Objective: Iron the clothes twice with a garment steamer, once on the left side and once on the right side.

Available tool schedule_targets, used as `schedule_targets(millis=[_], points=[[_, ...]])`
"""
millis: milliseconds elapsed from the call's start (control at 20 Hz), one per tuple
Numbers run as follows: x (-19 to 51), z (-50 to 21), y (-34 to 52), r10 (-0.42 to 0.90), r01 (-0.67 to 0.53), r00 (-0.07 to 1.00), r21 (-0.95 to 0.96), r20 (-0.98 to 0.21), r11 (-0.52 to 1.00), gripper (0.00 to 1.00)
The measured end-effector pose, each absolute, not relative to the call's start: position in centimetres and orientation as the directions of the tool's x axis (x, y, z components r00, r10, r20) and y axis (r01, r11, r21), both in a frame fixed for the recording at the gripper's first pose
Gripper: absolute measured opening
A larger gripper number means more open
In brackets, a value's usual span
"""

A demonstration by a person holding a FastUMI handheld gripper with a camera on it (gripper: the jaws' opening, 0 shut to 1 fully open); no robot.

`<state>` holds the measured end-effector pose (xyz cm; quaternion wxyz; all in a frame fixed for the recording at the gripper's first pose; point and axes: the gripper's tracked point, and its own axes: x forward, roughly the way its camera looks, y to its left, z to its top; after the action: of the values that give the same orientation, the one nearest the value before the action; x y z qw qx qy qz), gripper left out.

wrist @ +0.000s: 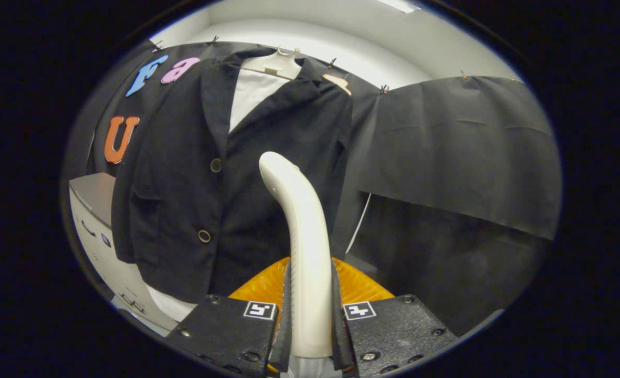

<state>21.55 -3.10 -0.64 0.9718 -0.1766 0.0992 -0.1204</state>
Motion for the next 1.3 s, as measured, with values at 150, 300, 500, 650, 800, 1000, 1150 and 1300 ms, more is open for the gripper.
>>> schedule_targets(millis=[150, 300, 500, 650, 800, 1000, 1150, 1300], points=[[20.7, -3.0, -3.3, -0.277, 0.193, 0.941, -0.363, -0.194, 0.912, 0.34], [20.1, -5.3, -3.3, -0.28, 0.183, 0.933, -0.37, -0.227, 0.911, 0.33], [18.7, -8.1, -3.7, -0.294, 0.178, 0.916, -0.381, -0.274, 0.907, 0.33], [18.5, -10.2, -4.1, -0.307, 0.175, 0.896, -0.379, -0.32, 0.908, 0.33], [17.8, -13.2, -4.7, -0.328, 0.179, 0.875, -0.393, -0.356, 0.902, 0.34], [17.1, -17.5, -5.6, -0.363, 0.176, 0.822, -0.41, -0.438, 0.895, 0.34], [16.4, -19.3, -5.9, -0.379, 0.176, 0.798, -0.42, -0.469, 0.89, 0.34], [15.5, -21.1, -5.0, -0.38, 0.159, 0.778, -0.428, -0.5, 0.89, 0.34]])
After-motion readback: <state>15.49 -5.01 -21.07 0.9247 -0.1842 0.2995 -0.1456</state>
